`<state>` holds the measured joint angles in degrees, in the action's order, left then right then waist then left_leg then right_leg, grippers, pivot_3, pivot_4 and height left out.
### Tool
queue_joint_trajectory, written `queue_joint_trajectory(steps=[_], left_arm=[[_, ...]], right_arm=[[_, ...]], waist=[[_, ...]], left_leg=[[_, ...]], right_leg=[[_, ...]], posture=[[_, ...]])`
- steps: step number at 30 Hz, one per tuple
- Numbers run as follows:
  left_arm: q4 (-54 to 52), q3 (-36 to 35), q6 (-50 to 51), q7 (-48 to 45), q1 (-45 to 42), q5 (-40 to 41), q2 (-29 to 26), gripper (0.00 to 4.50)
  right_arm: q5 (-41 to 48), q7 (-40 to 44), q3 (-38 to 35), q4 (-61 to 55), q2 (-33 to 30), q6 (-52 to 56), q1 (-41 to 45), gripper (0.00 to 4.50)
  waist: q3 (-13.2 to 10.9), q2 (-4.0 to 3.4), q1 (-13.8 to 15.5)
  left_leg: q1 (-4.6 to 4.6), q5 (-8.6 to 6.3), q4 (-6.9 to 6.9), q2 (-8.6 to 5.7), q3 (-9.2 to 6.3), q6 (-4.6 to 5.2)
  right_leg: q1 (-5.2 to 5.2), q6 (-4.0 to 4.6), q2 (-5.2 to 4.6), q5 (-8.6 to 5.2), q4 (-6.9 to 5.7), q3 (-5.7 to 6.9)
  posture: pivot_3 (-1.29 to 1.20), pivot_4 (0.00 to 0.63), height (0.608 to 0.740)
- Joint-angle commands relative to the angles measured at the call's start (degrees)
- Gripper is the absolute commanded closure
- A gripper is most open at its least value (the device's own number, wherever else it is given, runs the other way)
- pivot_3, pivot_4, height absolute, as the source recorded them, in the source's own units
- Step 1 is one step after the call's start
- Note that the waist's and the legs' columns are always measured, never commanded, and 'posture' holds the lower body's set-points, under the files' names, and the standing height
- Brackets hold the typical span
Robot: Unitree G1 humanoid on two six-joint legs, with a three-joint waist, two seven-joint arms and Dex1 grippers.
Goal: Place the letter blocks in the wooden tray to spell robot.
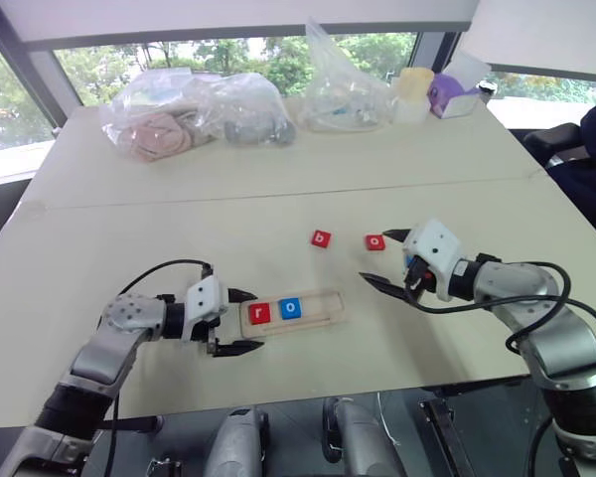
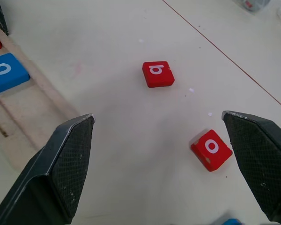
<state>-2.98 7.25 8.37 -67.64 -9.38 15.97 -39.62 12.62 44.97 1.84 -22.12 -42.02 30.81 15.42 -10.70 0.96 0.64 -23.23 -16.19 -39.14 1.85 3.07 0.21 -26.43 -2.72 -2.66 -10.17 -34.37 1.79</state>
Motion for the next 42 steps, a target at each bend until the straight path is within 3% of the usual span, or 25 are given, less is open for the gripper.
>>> queue_joint_trajectory(steps=[1, 15, 20, 29, 36, 42], left_arm=[[-5.99, -4.37, 3.77, 1.13, 0.18, 4.27, -1.58, 0.04], [-24.25, -13.52, 19.33, 6.37, 2.73, 17.43, -5.44, 0.04], [-26.64, -18.54, 24.60, 8.79, 2.75, 23.13, -7.08, 0.04], [-27.61, -18.57, 26.40, 10.49, 2.36, 23.54, -8.56, 0.04], [-25.68, -17.39, 24.90, 10.86, 1.77, 21.43, -8.20, 0.04], [-23.39, -17.73, 22.14, 10.87, 3.19, 19.38, -7.36, 0.04]], right_arm=[[0.84, 1.18, -0.17, -0.32, -0.53, -0.29, 1.34, 0.00], [3.92, 2.70, -1.71, 1.50, 1.15, 2.93, 2.59, 0.00], [5.85, 1.66, 0.16, 5.47, 4.75, 6.19, 6.46, 0.00], [0.05, 7.05, 8.52, 28.64, 11.02, -4.00, 21.38, 0.00], [-4.48, 9.87, 11.59, 44.34, 14.93, -12.13, 28.24, 0.00], [-5.47, 9.69, 11.04, 45.56, 16.63, -13.11, 29.85, 0.00]], waist=[[0.00, 0.00, 0.01], [-0.01, 0.00, -0.09], [-0.01, 0.01, -0.09], [-0.02, 0.00, -0.51], [-0.02, 0.00, -0.55], [-0.03, -0.01, -1.26]], left_leg=[[0.00, 0.00, 0.00, 0.00, -0.02, 0.00], [0.05, 0.00, 0.00, -0.01, -0.04, 0.00], [0.08, 0.01, -0.01, -0.01, -0.06, 0.00], [0.21, 0.01, -0.03, -0.04, 0.07, 0.00], [0.20, 0.02, -0.01, -0.04, 0.07, 0.00], [0.17, 0.02, -0.02, -0.04, 0.05, 0.00]], right_leg=[[-0.01, 0.00, 0.01, 0.00, -0.02, 0.00], [-0.01, 0.01, 0.09, 0.01, -0.12, -0.01], [0.02, 0.01, 0.10, 0.00, -0.15, -0.02], [0.06, 0.12, 0.12, 0.07, -0.25, -0.05], [0.06, 0.24, 0.14, 0.14, -0.28, -0.05], [-0.01, 0.21, 0.11, 0.13, -0.45, -0.06]], posture=[[0.00, 0.150, 0.740], [0.00, 0.150, 0.740], [0.00, 0.150, 0.740], [0.00, 0.150, 0.740], [0.00, 0.150, 0.740], [0.00, 0.150, 0.740]])
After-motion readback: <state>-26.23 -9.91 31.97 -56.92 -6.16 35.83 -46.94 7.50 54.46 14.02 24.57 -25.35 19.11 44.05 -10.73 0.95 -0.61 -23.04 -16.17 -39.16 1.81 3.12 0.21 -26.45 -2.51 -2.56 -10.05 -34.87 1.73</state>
